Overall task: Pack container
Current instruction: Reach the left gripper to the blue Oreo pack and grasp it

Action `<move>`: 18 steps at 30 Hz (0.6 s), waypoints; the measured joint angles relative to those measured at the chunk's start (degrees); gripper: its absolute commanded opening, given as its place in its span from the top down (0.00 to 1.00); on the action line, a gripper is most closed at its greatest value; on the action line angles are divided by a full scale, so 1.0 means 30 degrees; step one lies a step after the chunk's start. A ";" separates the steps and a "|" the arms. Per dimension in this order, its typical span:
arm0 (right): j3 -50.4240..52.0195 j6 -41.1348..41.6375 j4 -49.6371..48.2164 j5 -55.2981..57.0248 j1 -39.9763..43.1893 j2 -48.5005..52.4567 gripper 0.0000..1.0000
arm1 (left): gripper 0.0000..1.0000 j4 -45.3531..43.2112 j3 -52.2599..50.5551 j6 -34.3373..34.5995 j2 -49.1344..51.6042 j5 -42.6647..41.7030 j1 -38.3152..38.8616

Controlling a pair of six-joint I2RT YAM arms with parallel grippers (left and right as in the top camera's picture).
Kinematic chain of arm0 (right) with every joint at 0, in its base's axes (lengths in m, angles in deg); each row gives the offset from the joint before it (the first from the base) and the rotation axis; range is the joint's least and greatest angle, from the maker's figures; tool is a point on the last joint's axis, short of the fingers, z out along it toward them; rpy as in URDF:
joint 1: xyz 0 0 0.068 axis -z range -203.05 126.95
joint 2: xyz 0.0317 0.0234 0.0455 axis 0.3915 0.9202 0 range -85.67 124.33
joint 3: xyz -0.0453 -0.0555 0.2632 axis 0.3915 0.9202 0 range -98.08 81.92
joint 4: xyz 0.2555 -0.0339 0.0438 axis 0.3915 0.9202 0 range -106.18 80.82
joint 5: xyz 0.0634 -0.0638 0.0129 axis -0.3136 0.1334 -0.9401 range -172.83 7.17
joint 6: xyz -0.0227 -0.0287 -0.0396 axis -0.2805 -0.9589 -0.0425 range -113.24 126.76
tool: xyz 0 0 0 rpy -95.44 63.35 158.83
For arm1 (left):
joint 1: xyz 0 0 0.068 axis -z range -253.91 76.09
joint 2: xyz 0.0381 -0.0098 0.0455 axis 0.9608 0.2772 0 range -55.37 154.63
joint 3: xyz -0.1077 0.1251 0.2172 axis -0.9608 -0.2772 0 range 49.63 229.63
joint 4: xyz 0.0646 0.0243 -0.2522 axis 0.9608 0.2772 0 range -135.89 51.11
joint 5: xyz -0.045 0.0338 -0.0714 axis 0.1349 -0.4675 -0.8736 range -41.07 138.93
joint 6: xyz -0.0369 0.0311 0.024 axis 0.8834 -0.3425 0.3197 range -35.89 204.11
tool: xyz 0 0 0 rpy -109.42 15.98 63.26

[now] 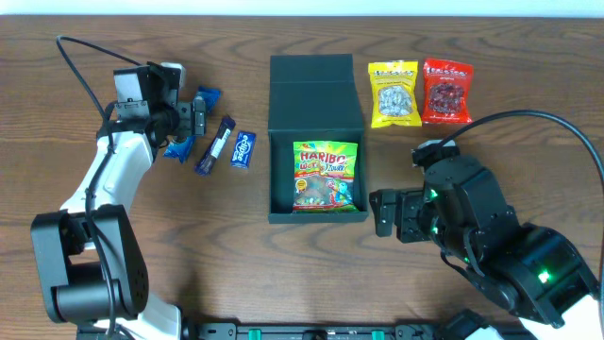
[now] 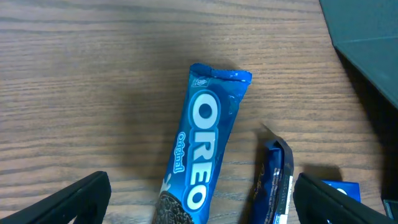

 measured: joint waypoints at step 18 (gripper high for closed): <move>0.0000 0.0000 0.0007 0.0685 0.0000 0.0000 0.01 | 0.05 -0.0933 0.0007 0.1428 0.0954 -0.0277 0.0000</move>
